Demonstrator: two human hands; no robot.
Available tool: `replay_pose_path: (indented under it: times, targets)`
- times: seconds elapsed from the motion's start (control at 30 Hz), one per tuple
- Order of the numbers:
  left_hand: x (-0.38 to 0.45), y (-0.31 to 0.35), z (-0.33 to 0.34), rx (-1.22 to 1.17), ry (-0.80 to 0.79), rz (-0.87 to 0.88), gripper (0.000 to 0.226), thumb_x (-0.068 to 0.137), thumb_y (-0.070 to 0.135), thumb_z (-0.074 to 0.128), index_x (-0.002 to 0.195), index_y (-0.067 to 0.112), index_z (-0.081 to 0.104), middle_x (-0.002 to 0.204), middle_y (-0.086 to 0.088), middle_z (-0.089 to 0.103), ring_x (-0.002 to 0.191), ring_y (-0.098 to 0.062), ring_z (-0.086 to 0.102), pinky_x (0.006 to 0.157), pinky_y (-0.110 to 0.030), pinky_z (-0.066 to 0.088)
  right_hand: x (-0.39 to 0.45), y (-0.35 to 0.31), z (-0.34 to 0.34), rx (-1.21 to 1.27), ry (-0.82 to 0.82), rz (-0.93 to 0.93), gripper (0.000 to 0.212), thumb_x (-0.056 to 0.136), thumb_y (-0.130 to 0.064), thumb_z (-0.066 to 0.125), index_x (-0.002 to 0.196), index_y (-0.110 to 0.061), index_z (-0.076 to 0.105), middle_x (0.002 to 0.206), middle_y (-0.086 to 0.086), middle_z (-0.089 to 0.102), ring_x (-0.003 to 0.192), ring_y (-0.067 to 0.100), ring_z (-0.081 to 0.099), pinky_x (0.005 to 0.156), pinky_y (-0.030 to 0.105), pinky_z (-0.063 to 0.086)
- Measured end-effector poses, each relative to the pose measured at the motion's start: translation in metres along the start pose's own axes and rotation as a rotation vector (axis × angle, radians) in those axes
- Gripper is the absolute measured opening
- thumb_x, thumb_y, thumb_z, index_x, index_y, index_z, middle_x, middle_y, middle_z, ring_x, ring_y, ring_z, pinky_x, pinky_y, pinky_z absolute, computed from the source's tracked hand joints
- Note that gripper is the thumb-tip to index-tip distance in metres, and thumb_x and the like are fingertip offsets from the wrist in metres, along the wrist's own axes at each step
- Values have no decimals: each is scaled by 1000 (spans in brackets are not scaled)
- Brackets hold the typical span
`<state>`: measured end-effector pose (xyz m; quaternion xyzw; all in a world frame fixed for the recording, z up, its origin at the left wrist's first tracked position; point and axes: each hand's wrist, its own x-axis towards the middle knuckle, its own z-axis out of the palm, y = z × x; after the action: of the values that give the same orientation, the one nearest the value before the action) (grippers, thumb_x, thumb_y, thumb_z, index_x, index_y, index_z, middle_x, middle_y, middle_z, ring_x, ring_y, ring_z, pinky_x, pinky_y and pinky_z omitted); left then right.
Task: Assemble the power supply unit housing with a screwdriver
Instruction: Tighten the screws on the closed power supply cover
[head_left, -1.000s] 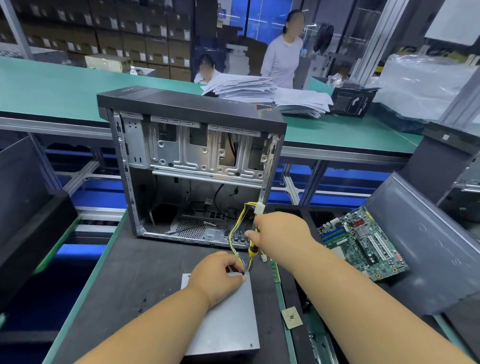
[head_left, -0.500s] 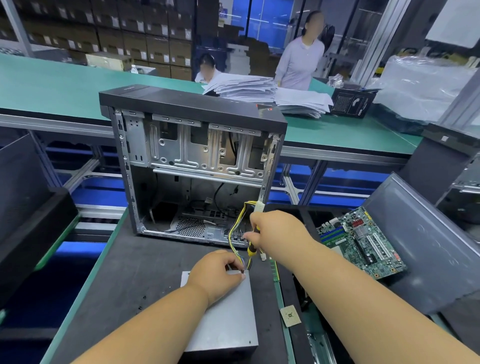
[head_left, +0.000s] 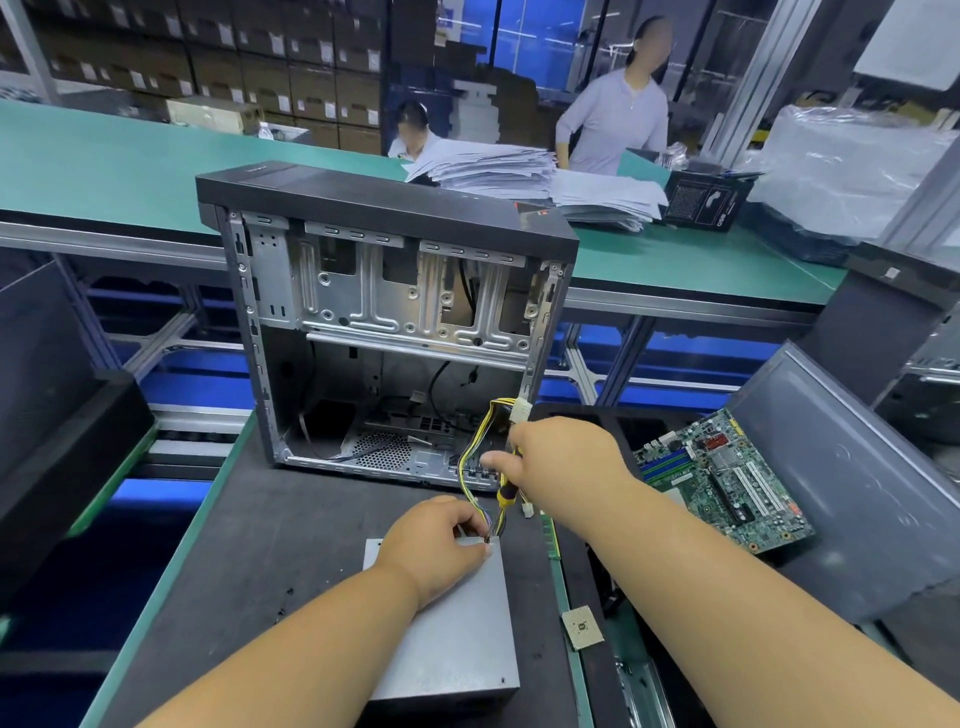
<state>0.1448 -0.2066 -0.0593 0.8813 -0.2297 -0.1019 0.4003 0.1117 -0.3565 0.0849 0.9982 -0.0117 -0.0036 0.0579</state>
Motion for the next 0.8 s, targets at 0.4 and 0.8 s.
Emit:
replay_pose_path:
  times: [0.4, 0.8]
  targets:
    - [0, -1, 0, 6, -5, 11, 9, 73, 40, 72, 79, 35, 66, 89, 16, 61, 83, 1, 57, 76, -20, 49, -1, -1, -6, 46, -14, 20, 45, 100, -56, 37, 90, -19, 61, 75, -3, 57, 77, 20, 57, 59, 31, 43]
    - [-2, 1, -1, -3, -11, 15, 8, 74, 38, 72, 78, 37, 66, 91, 16, 62, 85, 1, 57, 78, -21, 49, 0, -1, -1, 24, -46, -108, 27, 106, -38, 33, 92, -17, 43, 69, -4, 39, 74, 23, 49, 61, 34, 38]
